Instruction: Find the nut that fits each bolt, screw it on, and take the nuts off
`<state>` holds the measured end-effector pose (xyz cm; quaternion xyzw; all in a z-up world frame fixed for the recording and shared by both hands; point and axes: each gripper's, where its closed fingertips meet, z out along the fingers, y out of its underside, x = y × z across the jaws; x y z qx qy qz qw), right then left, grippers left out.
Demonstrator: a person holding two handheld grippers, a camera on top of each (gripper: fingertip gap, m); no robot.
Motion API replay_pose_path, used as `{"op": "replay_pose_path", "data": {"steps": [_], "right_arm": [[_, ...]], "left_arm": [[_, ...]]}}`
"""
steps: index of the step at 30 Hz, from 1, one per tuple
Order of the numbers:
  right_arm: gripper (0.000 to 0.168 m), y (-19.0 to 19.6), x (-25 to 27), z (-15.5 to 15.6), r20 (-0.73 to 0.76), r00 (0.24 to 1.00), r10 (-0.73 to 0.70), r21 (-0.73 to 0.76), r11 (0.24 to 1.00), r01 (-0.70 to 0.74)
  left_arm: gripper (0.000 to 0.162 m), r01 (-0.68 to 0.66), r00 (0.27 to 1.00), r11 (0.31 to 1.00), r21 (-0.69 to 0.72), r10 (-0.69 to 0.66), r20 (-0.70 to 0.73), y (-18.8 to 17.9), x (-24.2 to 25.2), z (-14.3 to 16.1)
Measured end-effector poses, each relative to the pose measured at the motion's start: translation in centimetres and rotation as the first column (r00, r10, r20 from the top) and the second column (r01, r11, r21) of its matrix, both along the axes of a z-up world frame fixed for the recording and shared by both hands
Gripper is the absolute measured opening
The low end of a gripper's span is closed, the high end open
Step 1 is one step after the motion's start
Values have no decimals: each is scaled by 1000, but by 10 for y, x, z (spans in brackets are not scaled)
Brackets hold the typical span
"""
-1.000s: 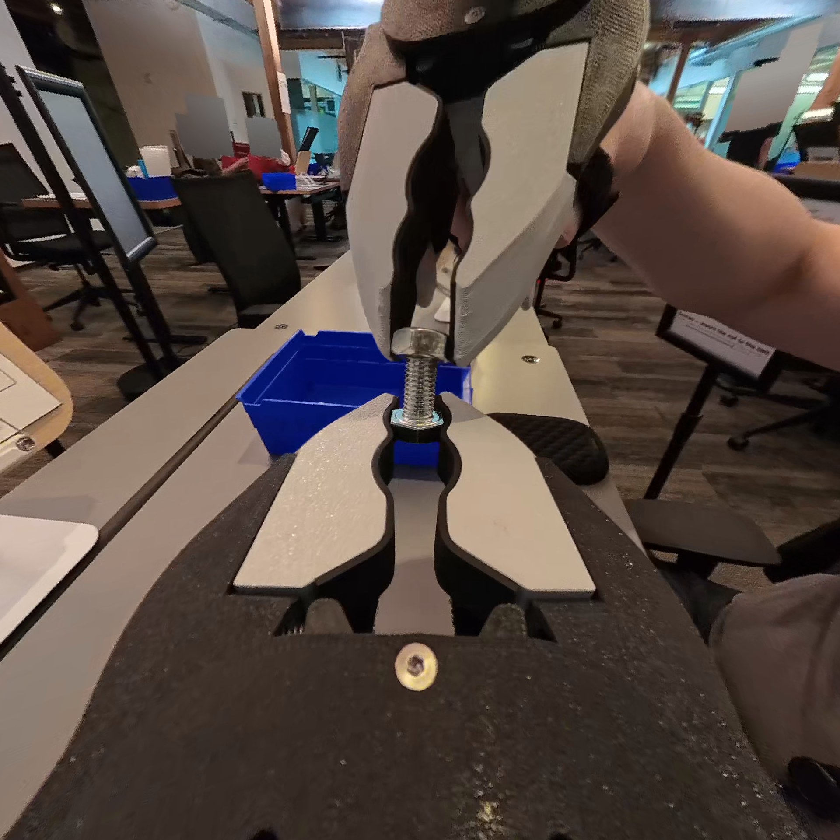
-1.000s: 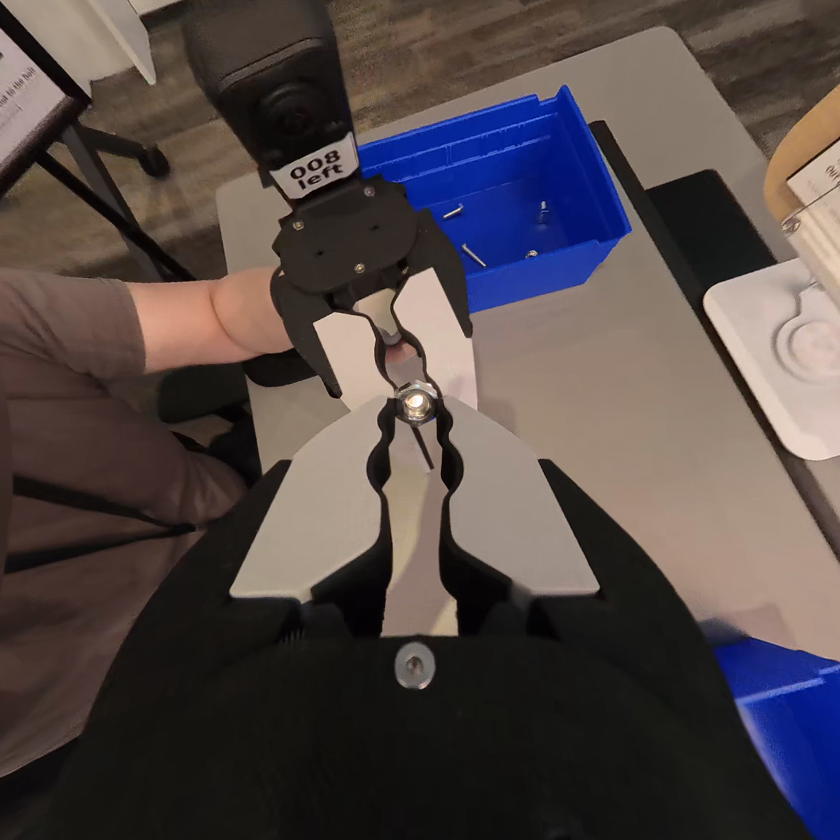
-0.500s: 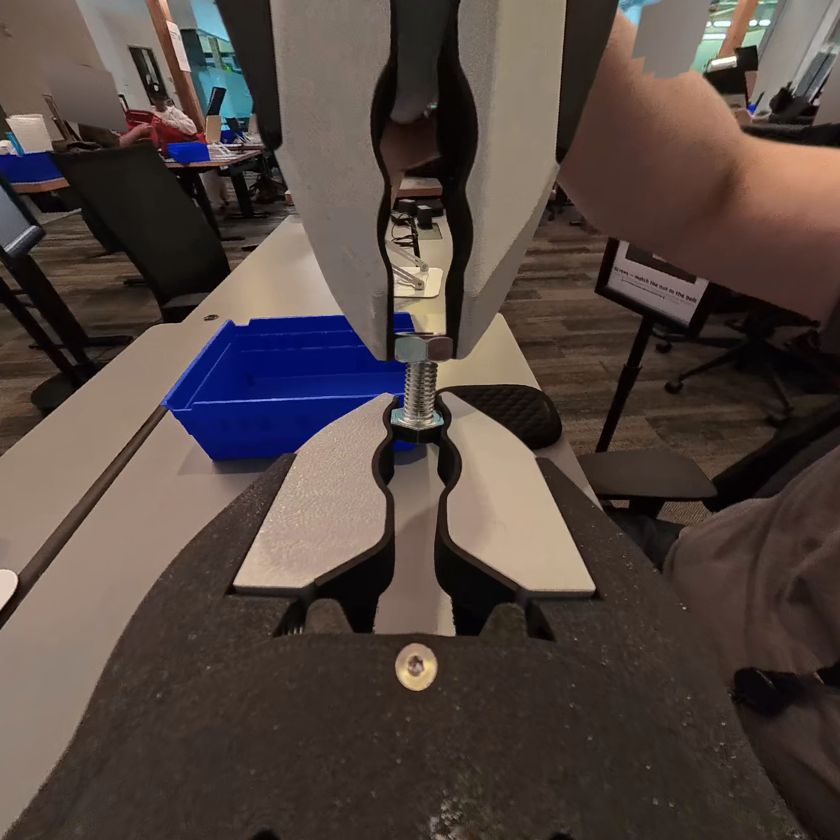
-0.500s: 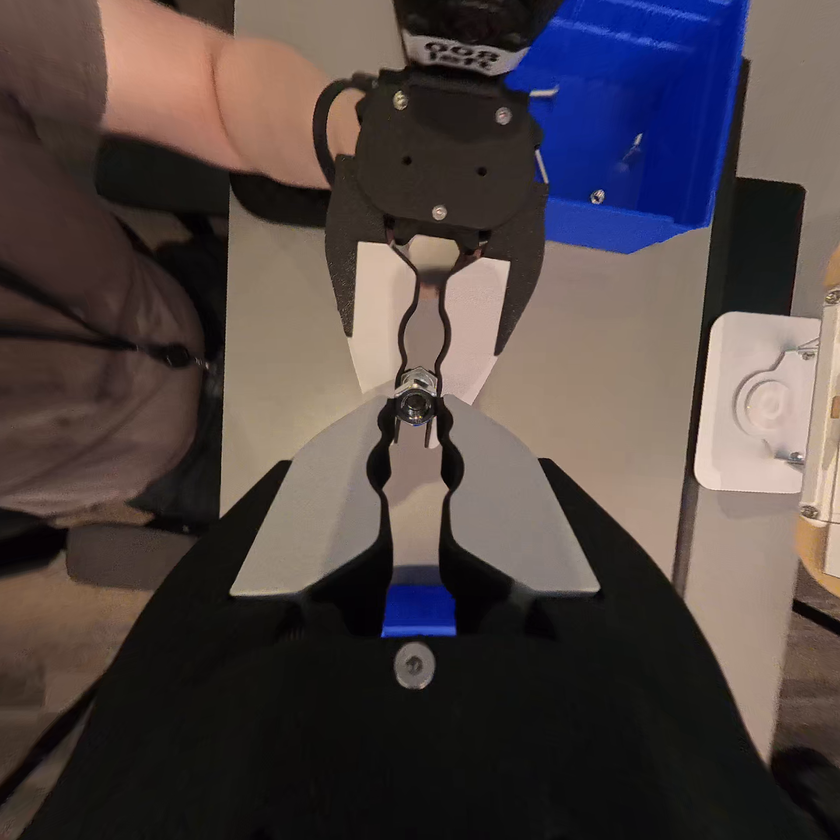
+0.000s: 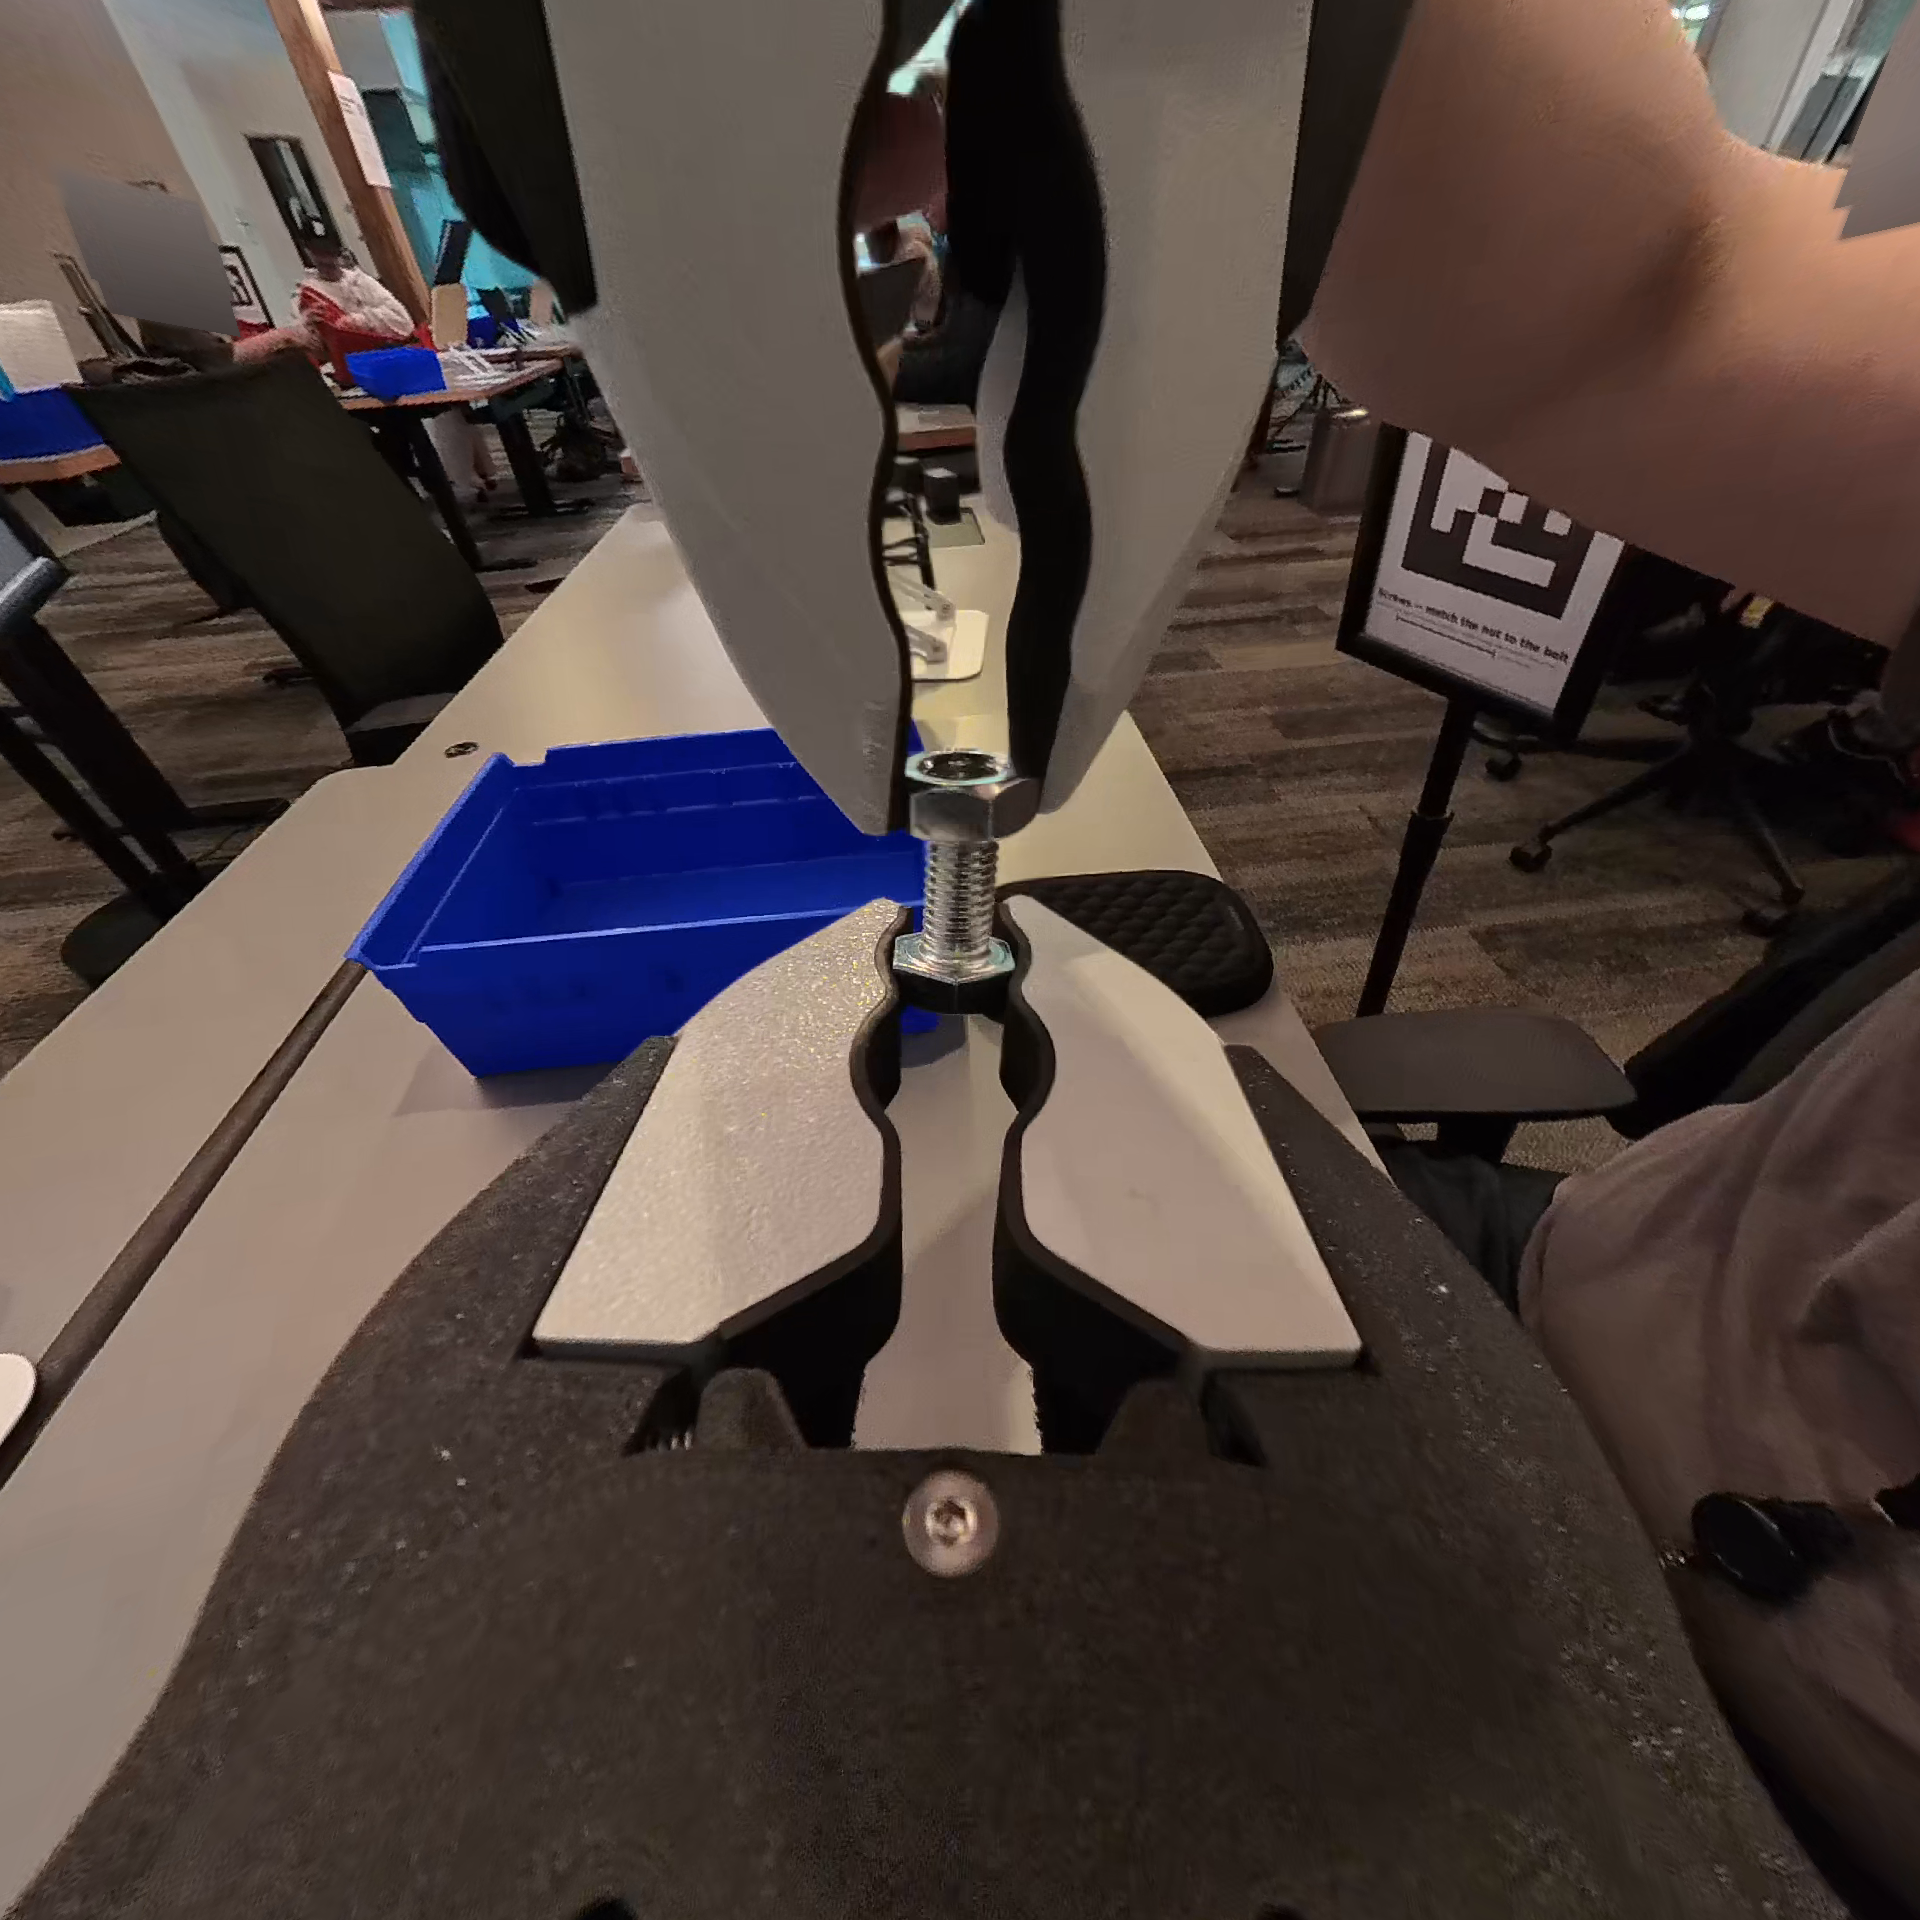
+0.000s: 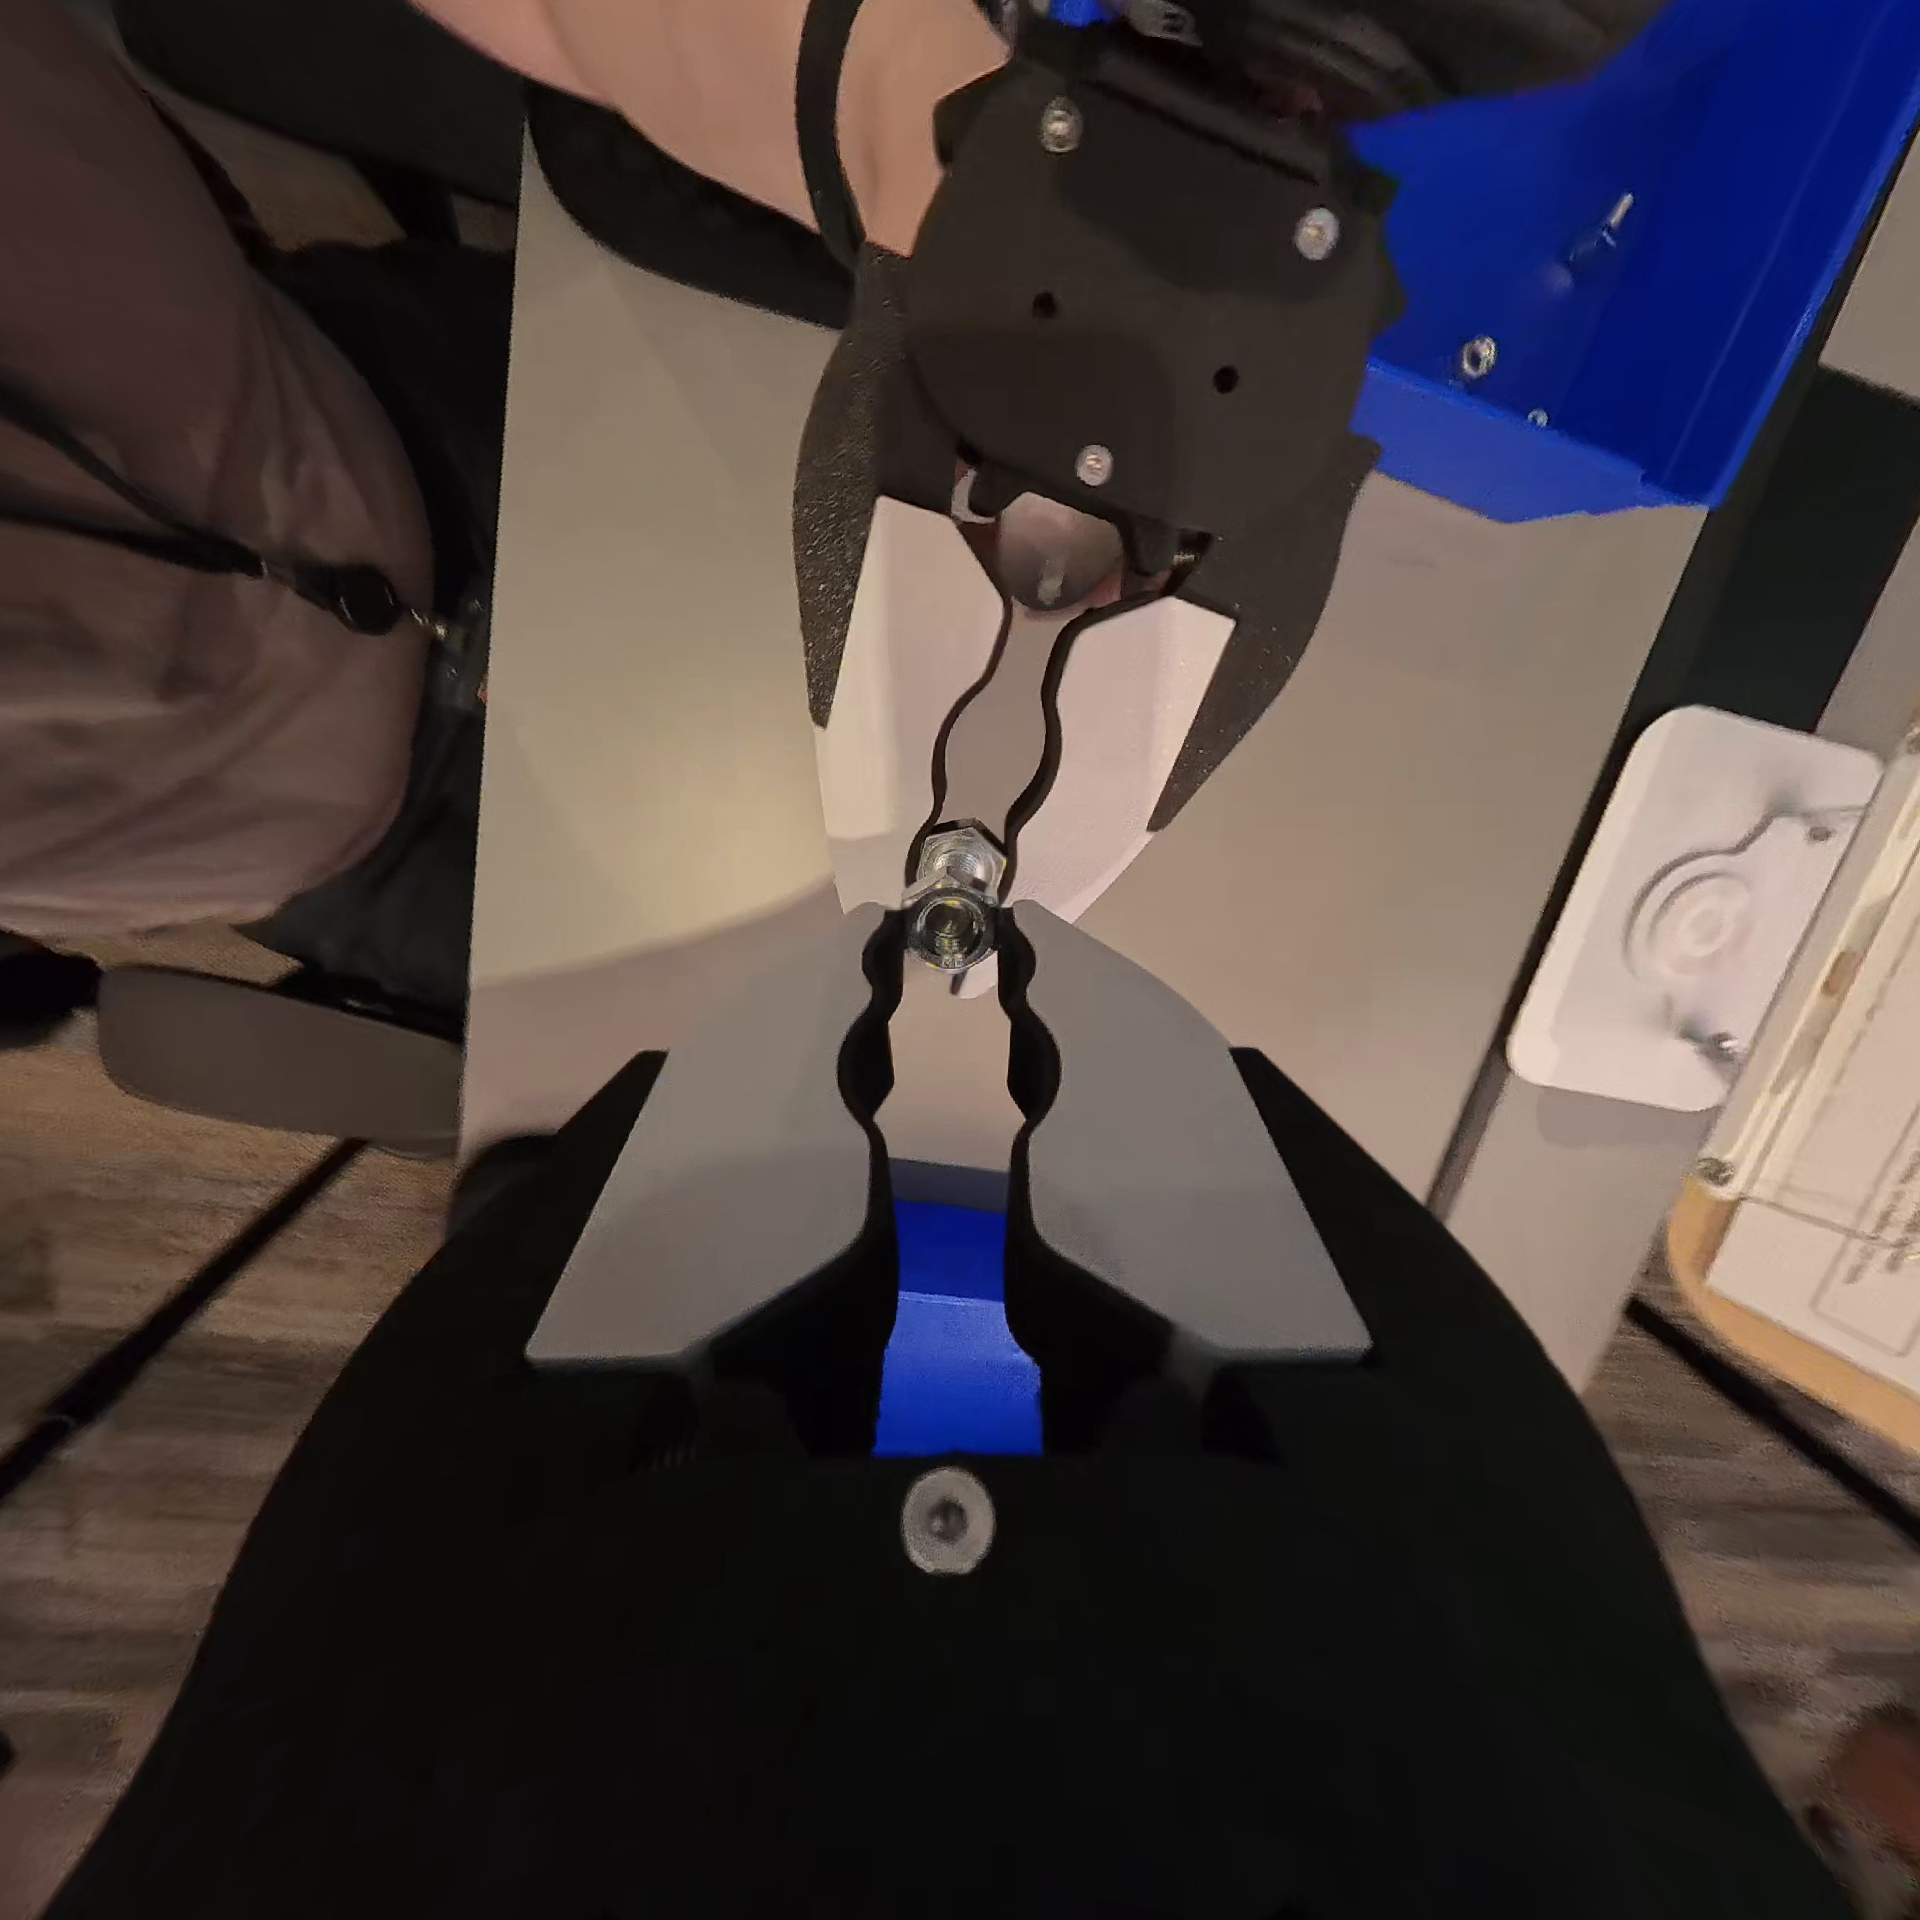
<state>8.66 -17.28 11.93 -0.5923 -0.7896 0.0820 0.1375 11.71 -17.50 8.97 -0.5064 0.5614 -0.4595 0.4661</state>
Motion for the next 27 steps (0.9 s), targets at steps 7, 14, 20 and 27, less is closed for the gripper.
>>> {"op": "replay_pose_path", "data": {"steps": [7, 14, 20, 27], "right_arm": [[18, 12, -5, 4, -102, 963, -248, -139, 963, 233], [18, 22, -3, 0, -105, 901, -420, -239, 890, 387], [18, 31, -6, -2, -108, 814, -571, -323, 794, 515], [18, 36, -8, -2, -100, 728, -679, -396, 698, 597]], "left_arm": [[14, -94, 995, 996, 2, 93, 30, 15, -3, 5], [14, -181, 983, 983, 25, 181, -4, 28, -3, 0], [14, -262, 965, 964, 50, 263, -13, 40, -7, -1], [14, -333, 941, 937, 107, 337, -23, 48, -11, -1]]}}
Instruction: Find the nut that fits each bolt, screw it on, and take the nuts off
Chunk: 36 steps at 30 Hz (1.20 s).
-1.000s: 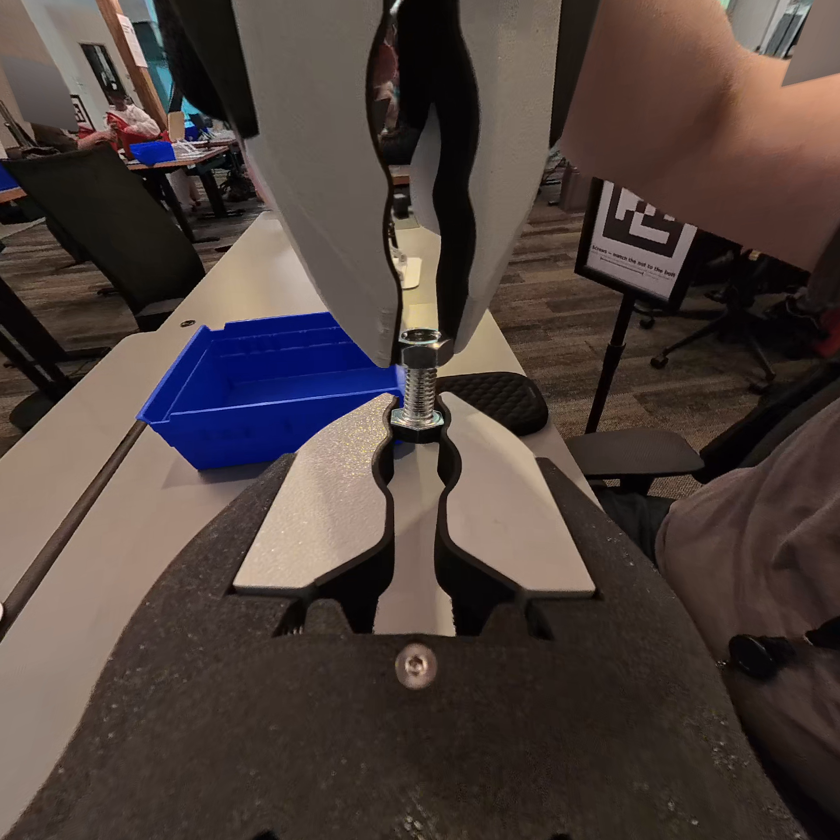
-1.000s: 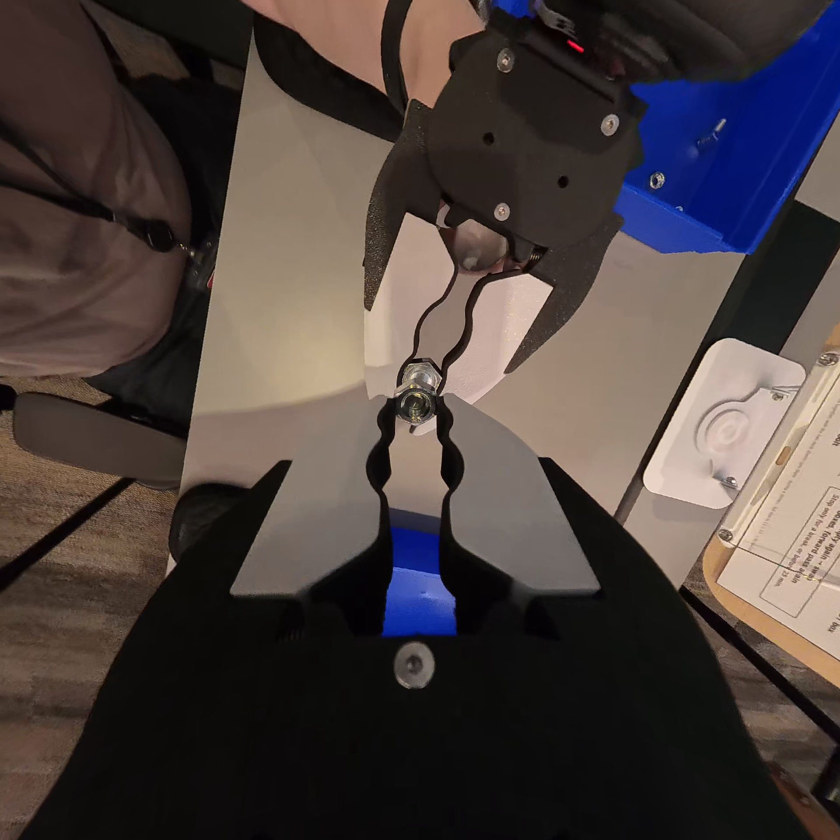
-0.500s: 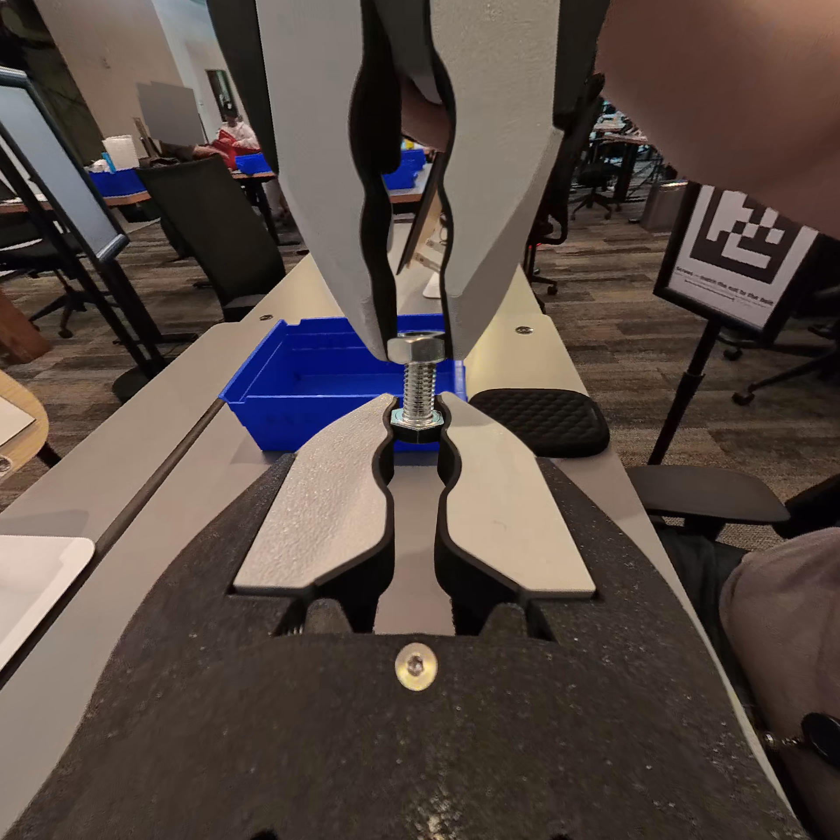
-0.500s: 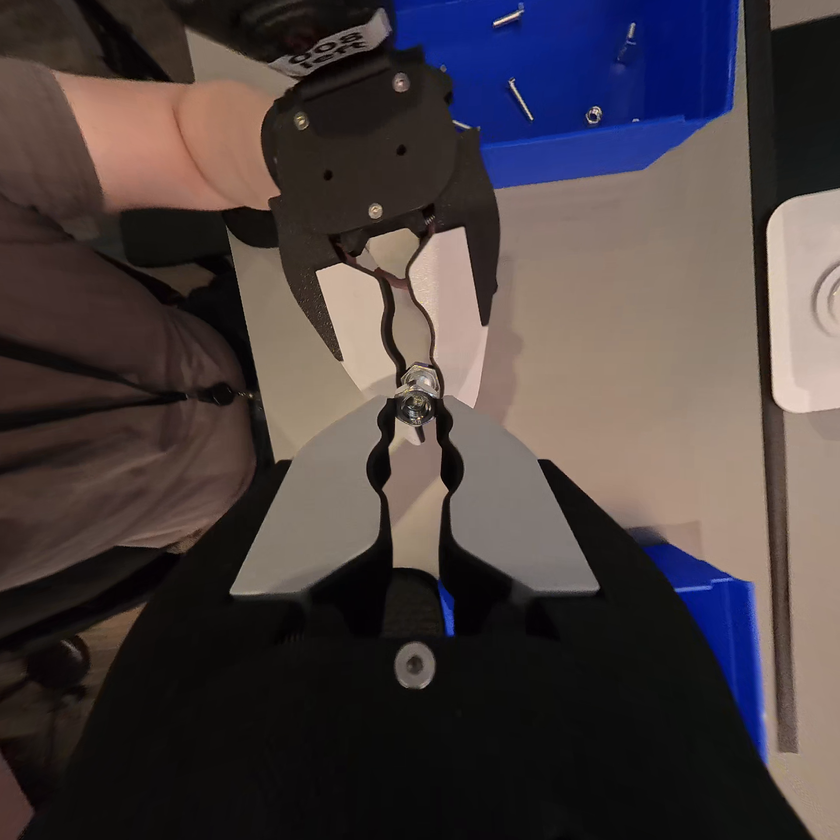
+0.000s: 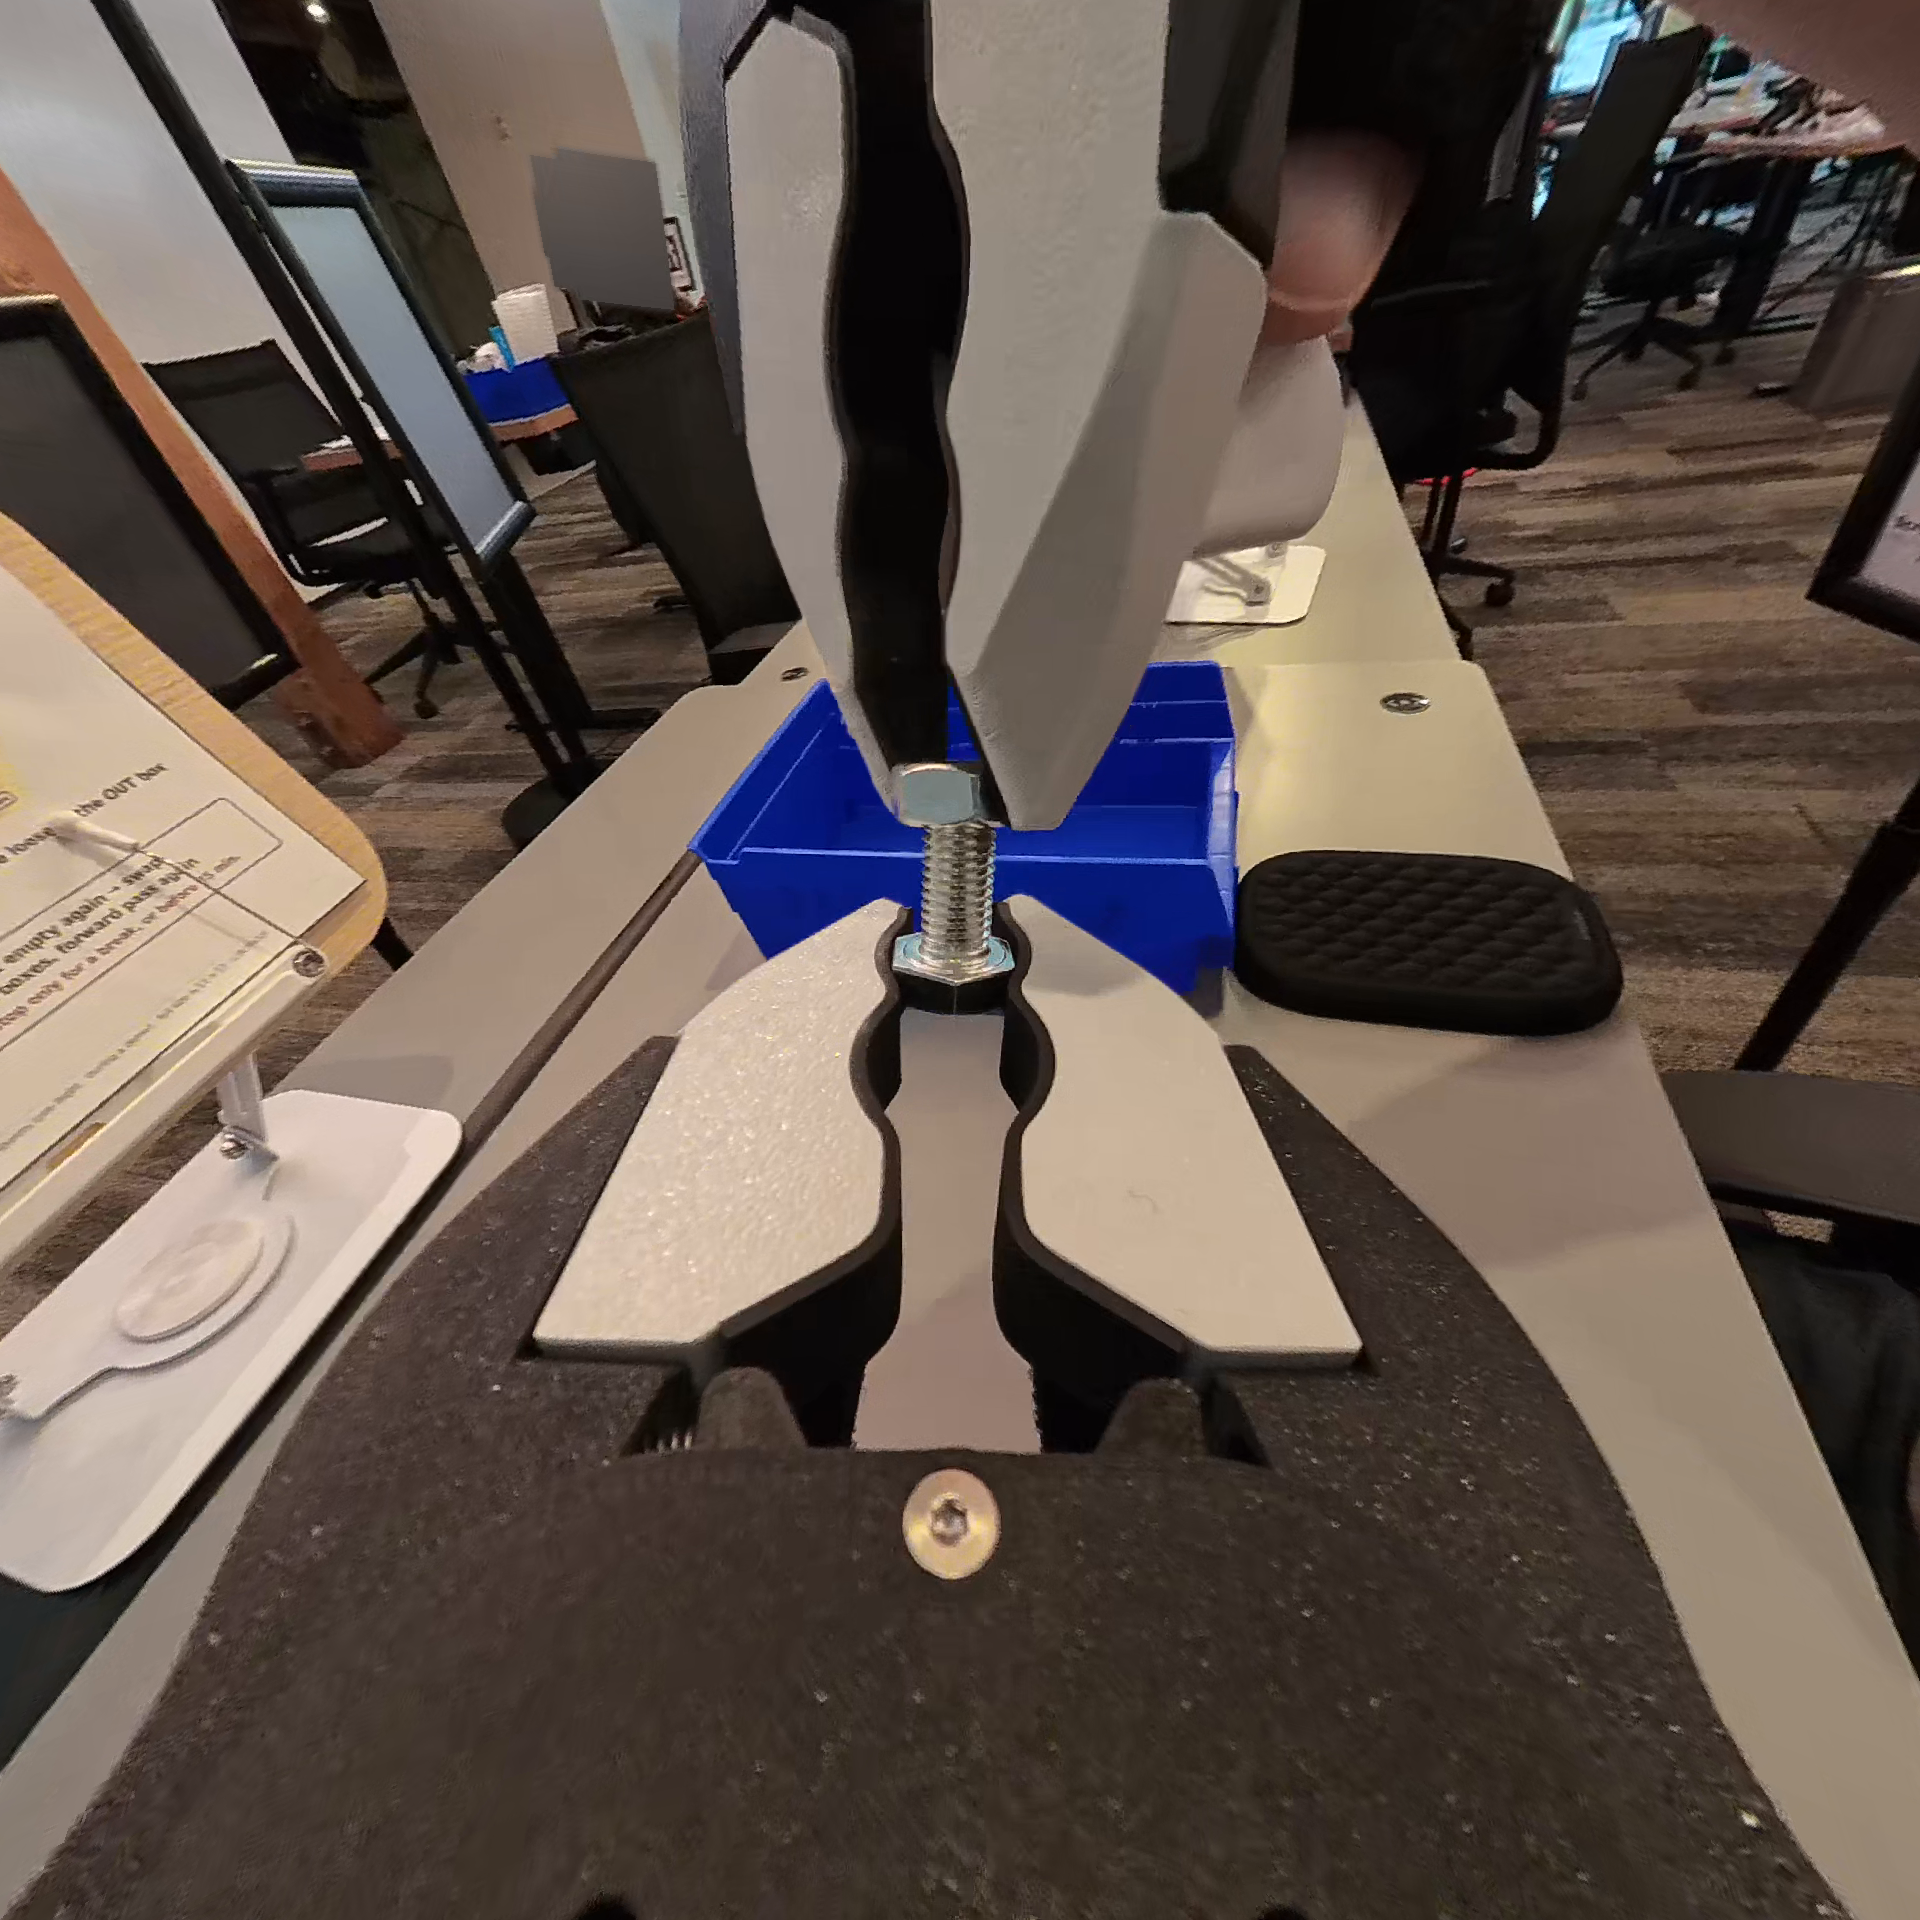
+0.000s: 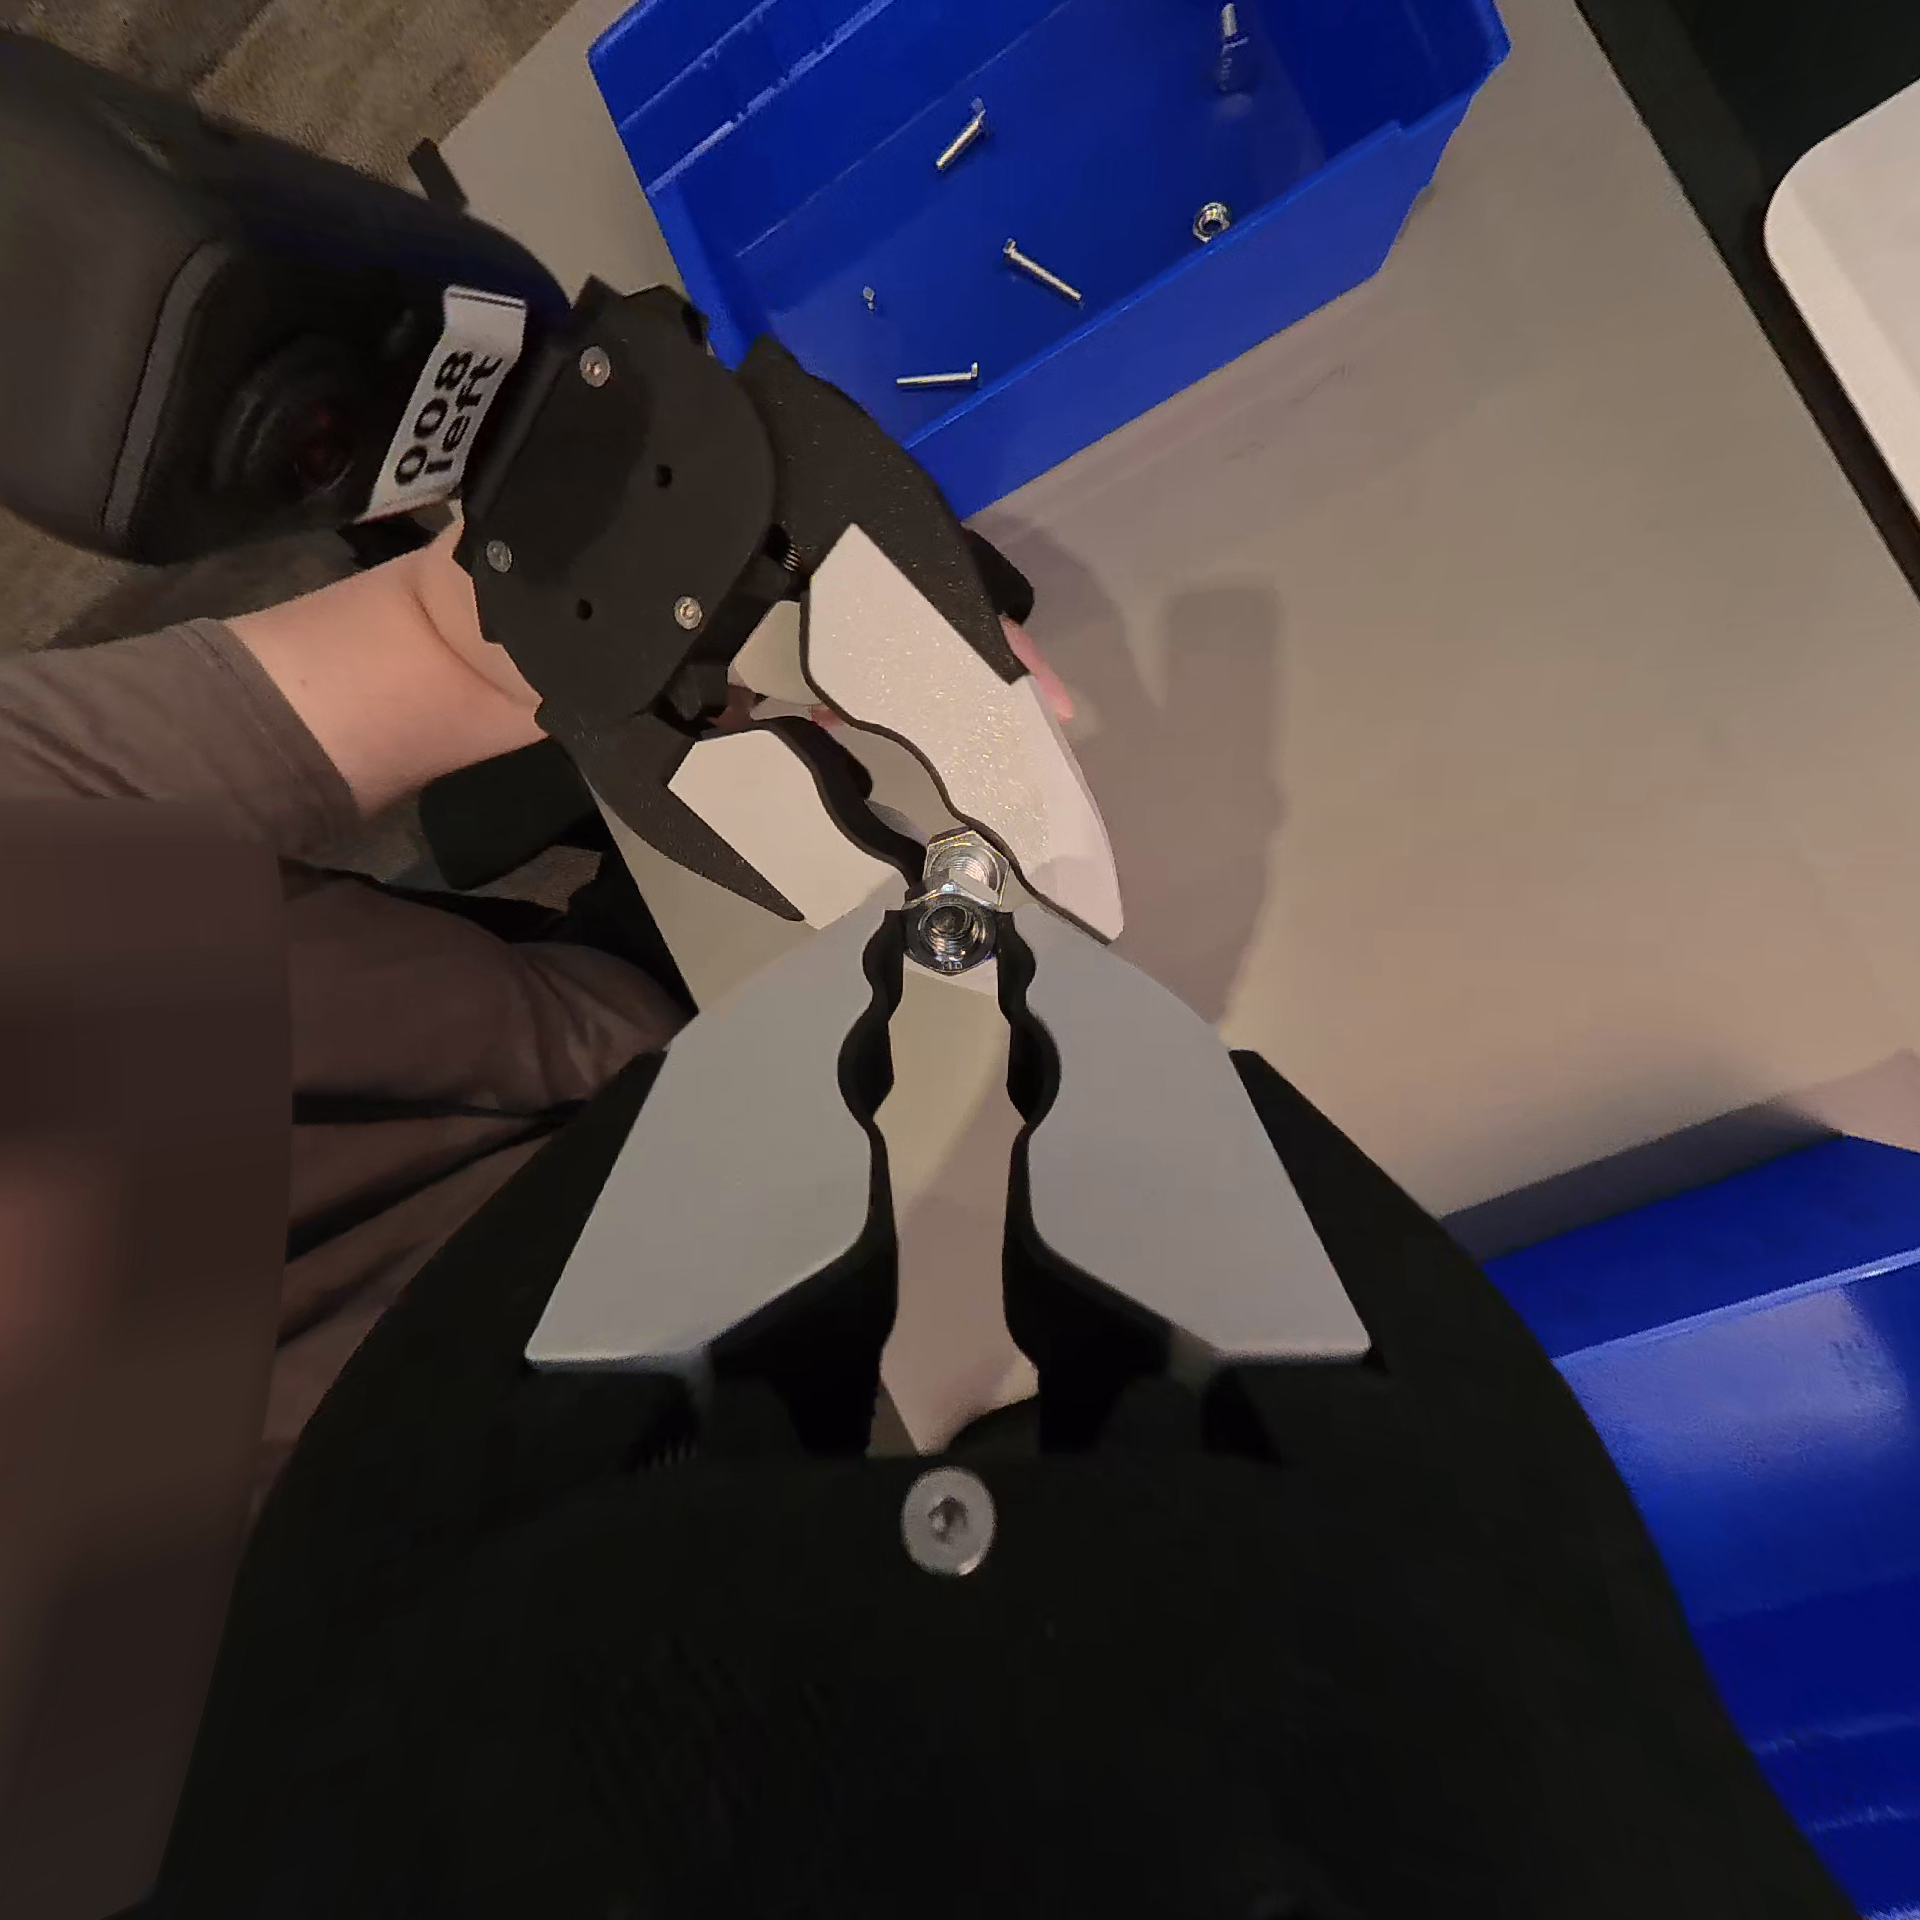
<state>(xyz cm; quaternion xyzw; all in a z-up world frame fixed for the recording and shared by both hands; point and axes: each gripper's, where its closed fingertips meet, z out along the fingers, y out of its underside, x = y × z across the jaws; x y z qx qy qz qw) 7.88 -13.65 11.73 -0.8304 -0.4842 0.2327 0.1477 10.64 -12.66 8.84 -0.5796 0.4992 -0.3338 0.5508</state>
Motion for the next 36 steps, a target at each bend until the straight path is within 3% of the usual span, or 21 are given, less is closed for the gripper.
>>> {"op": "replay_pose_path", "data": {"steps": [7, 24, 36], "right_arm": [[18, 1, 2, -3, -5, 996, -87, -101, 991, 86], [18, 13, 1, -5, 28, 966, -258, -214, 942, 257], [18, 19, -6, 1, 26, 961, -274, -173, 946, 274]], "left_arm": [[14, -66, 996, 994, 91, 72, -57, 6, -1, -3], [14, -191, 979, 974, 124, 197, -42, 21, -5, -4], [14, -224, 974, 971, 88, 225, -1, 26, -11, 2]]}}
